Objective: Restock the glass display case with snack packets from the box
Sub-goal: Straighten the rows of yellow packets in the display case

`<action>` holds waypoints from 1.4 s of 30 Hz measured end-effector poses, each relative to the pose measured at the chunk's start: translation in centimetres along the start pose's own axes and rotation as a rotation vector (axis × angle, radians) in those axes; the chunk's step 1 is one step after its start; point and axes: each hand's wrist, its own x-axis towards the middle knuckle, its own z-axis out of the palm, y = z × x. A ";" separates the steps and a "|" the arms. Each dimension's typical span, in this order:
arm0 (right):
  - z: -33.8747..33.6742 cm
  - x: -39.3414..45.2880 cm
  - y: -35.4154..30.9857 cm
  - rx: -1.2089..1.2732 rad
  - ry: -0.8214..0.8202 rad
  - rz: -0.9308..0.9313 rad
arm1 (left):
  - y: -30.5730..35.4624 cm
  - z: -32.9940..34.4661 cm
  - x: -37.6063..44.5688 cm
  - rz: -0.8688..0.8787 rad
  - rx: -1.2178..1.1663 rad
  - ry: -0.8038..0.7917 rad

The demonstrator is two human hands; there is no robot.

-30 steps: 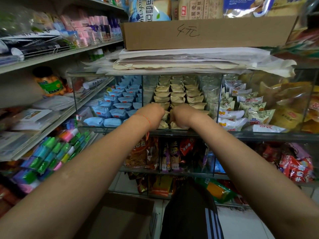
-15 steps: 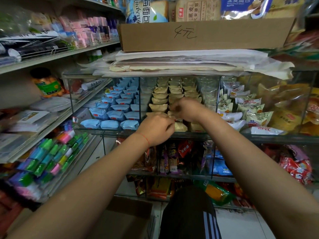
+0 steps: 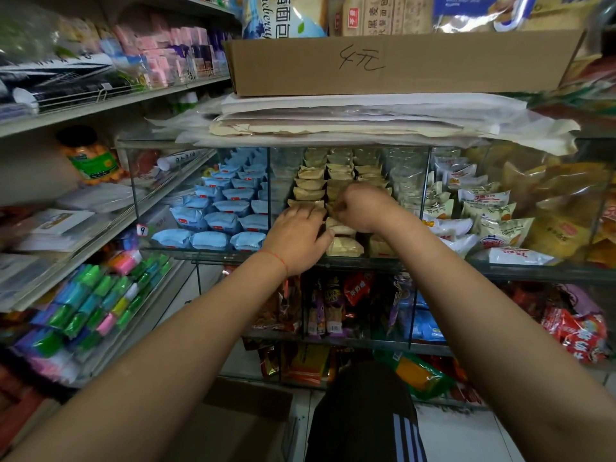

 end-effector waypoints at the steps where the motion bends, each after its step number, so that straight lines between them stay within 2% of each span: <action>1: 0.0 0.2 -0.1 0.013 0.026 0.025 | 0.0 -0.1 0.3 -0.023 -0.016 -0.019; 6: 0.8 0.4 -0.8 -0.016 -0.171 0.119 | 0.3 0.0 1.8 -0.129 -0.041 -0.118; 9: 0.5 0.9 -0.5 -0.065 -0.186 0.088 | 0.2 0.0 2.6 -0.172 -0.011 -0.194; 13: -0.5 2.1 -0.3 -0.105 -0.387 0.042 | 0.0 0.5 3.3 -0.187 0.019 -0.269; 15: -1.2 2.9 -0.1 -0.125 -0.423 0.020 | -0.2 0.9 3.3 -0.189 0.031 -0.279; 18: -2.1 3.5 0.1 -0.119 -0.384 0.002 | -0.4 1.2 3.3 -0.187 0.030 -0.274; 23: -1.4 4.9 0.7 0.015 -0.076 0.089 | -0.5 1.0 3.7 -0.194 0.018 -0.264; 27: 0.4 5.1 0.8 0.054 -0.137 0.097 | -0.5 1.2 4.1 -0.201 0.067 -0.288; 30: 0.7 6.1 1.0 0.057 -0.071 0.112 | -0.5 0.9 5.0 -0.213 0.056 -0.326; 32: 0.9 6.9 1.0 0.105 -0.006 0.070 | -0.5 0.7 5.7 -0.236 0.010 -0.342; 34: 1.1 7.4 0.8 0.145 -0.011 0.015 | -0.5 0.5 6.3 -0.254 -0.022 -0.357; 38: 1.9 8.6 0.4 0.046 -0.122 0.025 | -0.4 0.6 6.9 -0.251 0.016 -0.371; 42: 2.1 9.5 -0.2 -0.059 -0.119 0.023 | -0.3 0.9 6.1 -0.216 0.089 -0.319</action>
